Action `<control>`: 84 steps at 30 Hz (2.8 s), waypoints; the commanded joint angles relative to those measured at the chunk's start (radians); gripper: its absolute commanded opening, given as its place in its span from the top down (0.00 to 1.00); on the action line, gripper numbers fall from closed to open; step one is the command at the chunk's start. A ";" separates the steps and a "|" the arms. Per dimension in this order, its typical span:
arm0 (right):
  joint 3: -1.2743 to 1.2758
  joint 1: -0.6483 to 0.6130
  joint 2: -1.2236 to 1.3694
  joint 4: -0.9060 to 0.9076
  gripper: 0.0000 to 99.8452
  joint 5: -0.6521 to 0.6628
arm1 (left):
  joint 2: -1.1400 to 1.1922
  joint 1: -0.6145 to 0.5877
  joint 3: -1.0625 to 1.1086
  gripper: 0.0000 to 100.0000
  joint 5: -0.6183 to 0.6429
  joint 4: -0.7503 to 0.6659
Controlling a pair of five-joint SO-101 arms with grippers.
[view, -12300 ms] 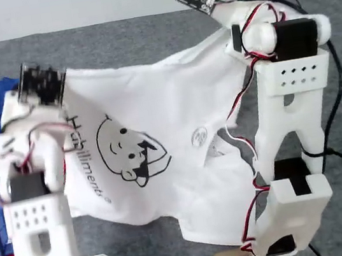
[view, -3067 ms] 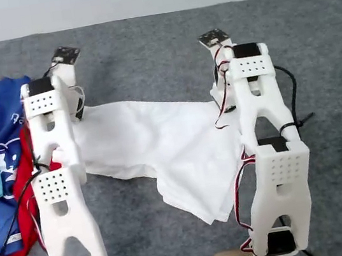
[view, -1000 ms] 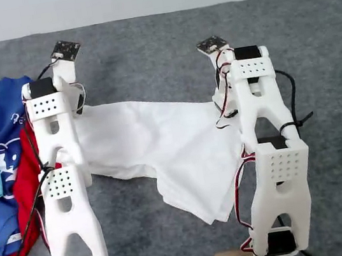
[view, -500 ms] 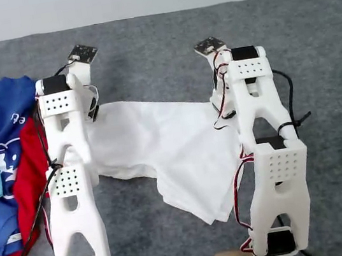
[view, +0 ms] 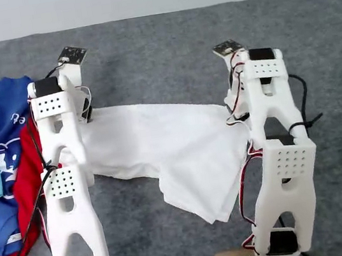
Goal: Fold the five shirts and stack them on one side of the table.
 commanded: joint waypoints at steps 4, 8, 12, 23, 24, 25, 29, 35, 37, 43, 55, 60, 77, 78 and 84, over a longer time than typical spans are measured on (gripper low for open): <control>-0.052 0.051 -0.054 0.064 0.99 0.011 | -0.018 -0.011 -0.002 0.92 0.006 0.029; -0.052 0.054 -0.113 0.064 0.99 0.011 | -0.020 -0.009 -0.002 0.92 0.008 0.029; -0.052 0.059 -0.159 0.062 0.99 0.011 | -0.020 -0.003 -0.056 0.92 0.009 0.029; -0.052 0.044 -0.182 0.064 0.99 0.006 | -0.069 0.018 -0.274 0.87 0.066 0.021; -0.052 0.041 -0.182 0.064 0.99 0.006 | -0.075 0.018 -0.275 0.87 0.080 0.020; -0.052 0.038 -0.182 0.064 0.99 0.006 | -0.084 0.018 -0.275 0.87 0.092 0.020; -0.052 0.001 -0.214 0.073 0.99 0.006 | -0.152 0.020 -0.275 0.87 0.100 0.034; -0.052 -0.071 -0.291 0.101 0.99 0.005 | -0.293 0.017 -0.268 0.87 0.121 0.034; -0.052 -0.074 -0.297 0.105 0.99 0.005 | -0.315 0.017 -0.240 0.87 0.129 0.034; -0.051 -0.019 -0.294 0.097 0.99 -0.095 | -0.368 0.000 -0.128 0.87 0.132 0.034; -0.051 -0.038 -0.209 0.147 0.81 -0.222 | -0.611 -0.011 0.093 0.87 0.189 0.034; -0.052 -0.094 -0.252 0.271 0.81 -0.140 | -0.715 -0.068 0.173 0.87 0.189 0.034; 0.129 -0.027 -0.723 0.305 0.89 -0.037 | -1.195 0.023 0.854 0.87 0.092 0.031; 0.153 -0.004 -0.760 0.305 0.89 -0.037 | -1.220 0.058 0.894 0.87 0.074 0.031; 0.273 0.171 -0.978 0.305 0.89 -0.037 | -1.329 0.321 1.125 0.87 0.015 0.031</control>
